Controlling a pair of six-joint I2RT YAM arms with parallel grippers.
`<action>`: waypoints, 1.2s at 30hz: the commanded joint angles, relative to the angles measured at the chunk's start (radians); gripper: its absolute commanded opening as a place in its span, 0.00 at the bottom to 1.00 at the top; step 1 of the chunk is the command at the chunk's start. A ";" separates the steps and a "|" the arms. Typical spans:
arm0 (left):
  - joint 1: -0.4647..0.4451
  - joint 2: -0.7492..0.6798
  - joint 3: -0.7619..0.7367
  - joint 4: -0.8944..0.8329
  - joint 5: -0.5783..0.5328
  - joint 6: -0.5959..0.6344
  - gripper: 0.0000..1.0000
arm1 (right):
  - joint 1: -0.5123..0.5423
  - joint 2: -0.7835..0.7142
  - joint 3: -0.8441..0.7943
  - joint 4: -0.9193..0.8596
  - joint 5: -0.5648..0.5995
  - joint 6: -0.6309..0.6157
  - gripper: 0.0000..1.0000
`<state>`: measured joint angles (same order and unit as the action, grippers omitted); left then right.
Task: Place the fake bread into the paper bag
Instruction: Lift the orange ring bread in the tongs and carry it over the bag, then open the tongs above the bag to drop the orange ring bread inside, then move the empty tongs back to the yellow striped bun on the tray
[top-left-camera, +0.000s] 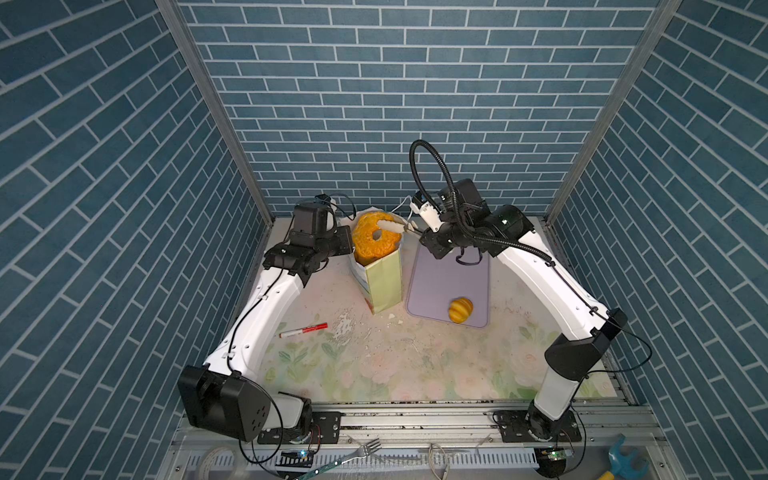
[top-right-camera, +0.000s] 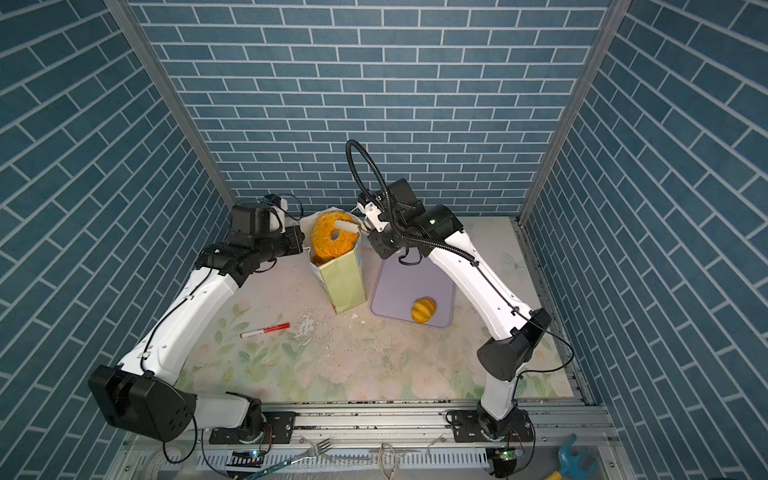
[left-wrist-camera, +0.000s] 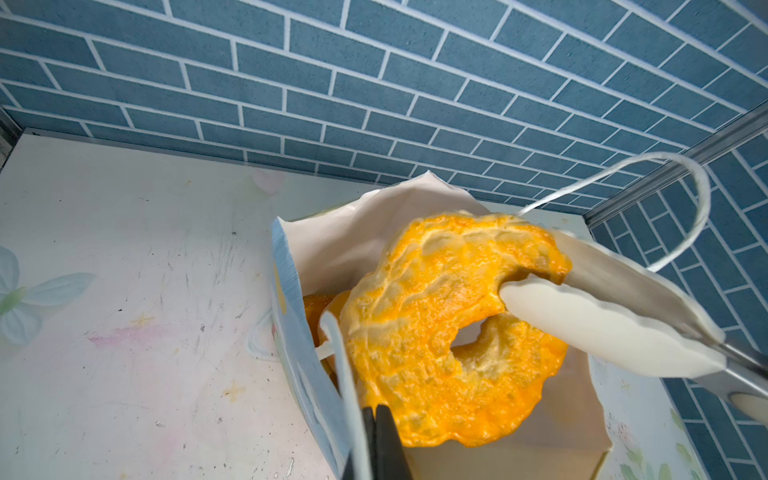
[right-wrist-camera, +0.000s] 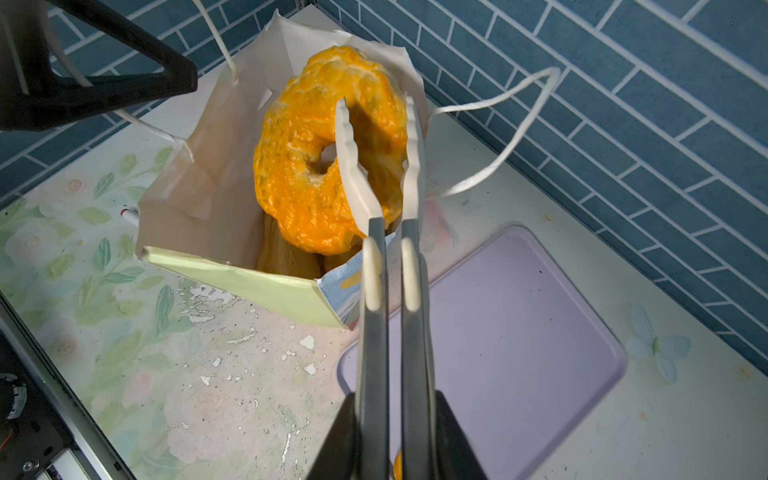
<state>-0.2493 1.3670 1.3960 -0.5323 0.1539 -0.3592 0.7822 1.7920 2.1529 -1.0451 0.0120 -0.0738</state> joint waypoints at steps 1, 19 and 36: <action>-0.001 -0.017 -0.010 0.002 -0.004 0.005 0.00 | 0.009 -0.005 0.060 0.025 0.004 -0.041 0.24; -0.001 -0.036 -0.020 -0.004 -0.016 0.008 0.00 | 0.010 -0.010 0.128 0.013 0.031 -0.047 0.39; -0.001 -0.023 -0.009 -0.009 -0.015 0.022 0.00 | -0.264 -0.309 -0.192 -0.066 0.140 0.133 0.37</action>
<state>-0.2493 1.3464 1.3884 -0.5335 0.1421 -0.3523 0.5686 1.5333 2.0415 -1.0954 0.1337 -0.0181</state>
